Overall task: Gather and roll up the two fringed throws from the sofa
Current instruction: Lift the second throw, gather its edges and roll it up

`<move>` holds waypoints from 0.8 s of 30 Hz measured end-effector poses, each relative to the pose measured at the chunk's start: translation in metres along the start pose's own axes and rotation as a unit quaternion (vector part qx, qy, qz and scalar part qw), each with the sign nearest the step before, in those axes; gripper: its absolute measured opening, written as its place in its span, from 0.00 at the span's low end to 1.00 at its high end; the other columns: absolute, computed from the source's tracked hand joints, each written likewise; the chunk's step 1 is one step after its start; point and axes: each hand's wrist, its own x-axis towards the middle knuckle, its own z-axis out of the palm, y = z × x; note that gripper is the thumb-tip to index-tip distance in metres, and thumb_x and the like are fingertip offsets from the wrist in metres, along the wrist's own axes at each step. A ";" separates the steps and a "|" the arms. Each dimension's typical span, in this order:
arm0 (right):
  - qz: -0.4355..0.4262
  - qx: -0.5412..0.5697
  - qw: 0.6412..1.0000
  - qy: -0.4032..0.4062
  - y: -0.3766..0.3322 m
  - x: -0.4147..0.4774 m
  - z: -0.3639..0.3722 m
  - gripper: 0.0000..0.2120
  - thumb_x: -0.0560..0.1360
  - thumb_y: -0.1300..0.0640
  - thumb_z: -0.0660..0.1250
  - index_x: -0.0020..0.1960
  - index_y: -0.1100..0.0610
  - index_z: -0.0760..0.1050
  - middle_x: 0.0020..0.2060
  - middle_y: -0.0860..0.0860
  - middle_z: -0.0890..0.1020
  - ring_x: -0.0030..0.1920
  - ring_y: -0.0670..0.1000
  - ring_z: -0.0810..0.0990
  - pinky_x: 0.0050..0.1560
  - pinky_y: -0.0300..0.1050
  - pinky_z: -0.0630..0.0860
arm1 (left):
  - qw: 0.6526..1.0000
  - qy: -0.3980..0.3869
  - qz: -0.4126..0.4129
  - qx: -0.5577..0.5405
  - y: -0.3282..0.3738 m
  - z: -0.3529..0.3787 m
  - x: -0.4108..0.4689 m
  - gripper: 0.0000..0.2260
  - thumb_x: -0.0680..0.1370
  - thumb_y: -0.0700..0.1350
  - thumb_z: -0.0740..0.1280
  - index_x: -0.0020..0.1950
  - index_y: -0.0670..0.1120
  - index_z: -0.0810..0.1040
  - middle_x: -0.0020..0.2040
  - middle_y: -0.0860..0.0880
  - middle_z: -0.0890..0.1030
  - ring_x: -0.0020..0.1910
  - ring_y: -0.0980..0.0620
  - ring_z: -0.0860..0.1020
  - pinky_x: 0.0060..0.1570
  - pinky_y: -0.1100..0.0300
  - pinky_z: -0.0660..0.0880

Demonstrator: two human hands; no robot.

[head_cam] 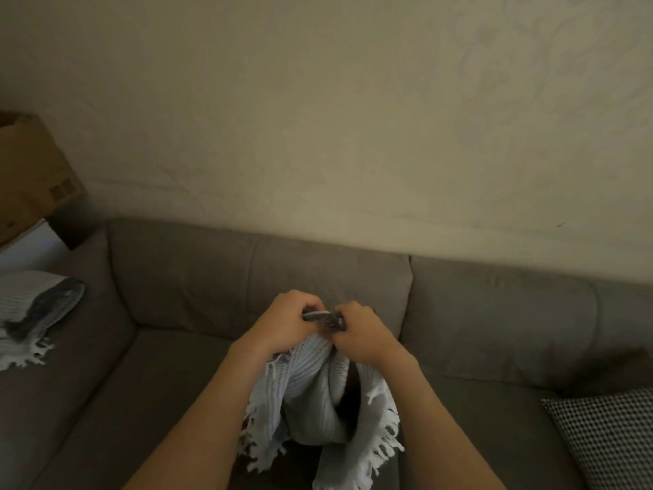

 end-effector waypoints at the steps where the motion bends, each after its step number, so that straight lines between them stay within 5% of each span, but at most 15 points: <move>1: 0.015 -0.026 1.000 -0.008 0.001 0.001 -0.001 0.10 0.76 0.54 0.70 0.39 0.57 0.75 0.31 0.51 0.77 0.33 0.53 0.77 0.30 0.47 0.69 | 1.000 -0.001 -0.009 0.008 0.000 -0.002 -0.002 0.03 0.77 0.48 0.77 0.44 0.52 0.86 0.38 0.53 0.86 0.39 0.58 0.84 0.40 0.55 0.80; 7: 0.076 -0.056 0.995 0.022 0.008 0.004 -0.007 0.13 0.73 0.57 0.68 0.35 0.57 0.65 0.31 0.56 0.73 0.32 0.58 0.72 0.30 0.49 0.65 | 0.994 -0.038 -0.043 0.089 -0.008 -0.005 -0.011 0.12 0.81 0.50 0.71 0.38 0.53 0.81 0.33 0.51 0.81 0.32 0.53 0.81 0.36 0.50 0.77; 13: 0.098 0.057 0.989 0.100 0.003 0.002 -0.008 0.12 0.70 0.68 0.65 0.31 0.59 0.65 0.26 0.55 0.70 0.28 0.54 0.66 0.28 0.46 0.62 | 0.992 -0.072 -0.093 -0.053 0.004 -0.004 -0.014 0.16 0.85 0.46 0.66 0.38 0.46 0.72 0.31 0.51 0.70 0.30 0.55 0.71 0.36 0.57 0.73; 15: 0.094 0.107 0.982 0.121 0.001 0.004 -0.009 0.03 0.74 0.66 0.67 0.42 0.63 0.78 0.34 0.58 0.79 0.34 0.53 0.75 0.32 0.45 0.74 | 0.991 -0.031 -0.094 -0.087 0.004 -0.001 -0.015 0.15 0.86 0.45 0.65 0.40 0.43 0.74 0.33 0.48 0.73 0.31 0.51 0.73 0.37 0.55 0.71; 16: 0.105 0.147 0.975 0.127 0.001 0.005 -0.010 0.06 0.75 0.64 0.70 0.51 0.60 0.80 0.42 0.54 0.82 0.41 0.50 0.79 0.36 0.40 0.76 | 0.989 -0.007 -0.099 -0.108 0.004 0.001 -0.016 0.15 0.86 0.46 0.64 0.42 0.41 0.77 0.34 0.47 0.76 0.32 0.49 0.75 0.37 0.55 0.72; 17: 0.118 0.194 0.967 0.117 0.003 0.005 -0.011 0.15 0.75 0.60 0.74 0.61 0.56 0.77 0.49 0.50 0.81 0.49 0.48 0.79 0.41 0.34 0.75 | 0.984 0.021 -0.110 -0.138 0.002 0.004 -0.016 0.15 0.86 0.46 0.65 0.42 0.41 0.79 0.35 0.47 0.79 0.33 0.49 0.77 0.36 0.57 0.73; 19: 0.162 0.273 0.945 0.077 0.015 0.012 -0.008 0.38 0.68 0.55 0.81 0.71 0.51 0.66 0.58 0.47 0.75 0.57 0.49 0.77 0.53 0.42 0.79 | 0.964 0.081 -0.153 -0.204 -0.001 0.011 -0.016 0.16 0.86 0.46 0.65 0.39 0.44 0.79 0.34 0.46 0.78 0.35 0.49 0.77 0.35 0.59 0.74; 21: 0.246 0.271 0.928 0.064 0.033 0.019 -0.001 0.40 0.61 0.52 0.78 0.68 0.54 0.65 0.60 0.53 0.76 0.56 0.55 0.80 0.50 0.56 0.84 | 0.936 0.152 -0.214 -0.234 -0.011 0.017 -0.014 0.19 0.85 0.46 0.65 0.33 0.46 0.74 0.31 0.46 0.75 0.34 0.48 0.75 0.35 0.57 0.70; 24: 0.321 0.292 0.895 0.103 0.059 0.018 0.009 0.22 0.65 0.57 0.70 0.56 0.62 0.69 0.52 0.60 0.77 0.47 0.59 0.79 0.36 0.49 0.78 | 0.898 0.234 -0.291 -0.232 -0.024 0.020 -0.013 0.22 0.84 0.47 0.65 0.30 0.45 0.71 0.30 0.45 0.74 0.33 0.46 0.75 0.36 0.55 0.68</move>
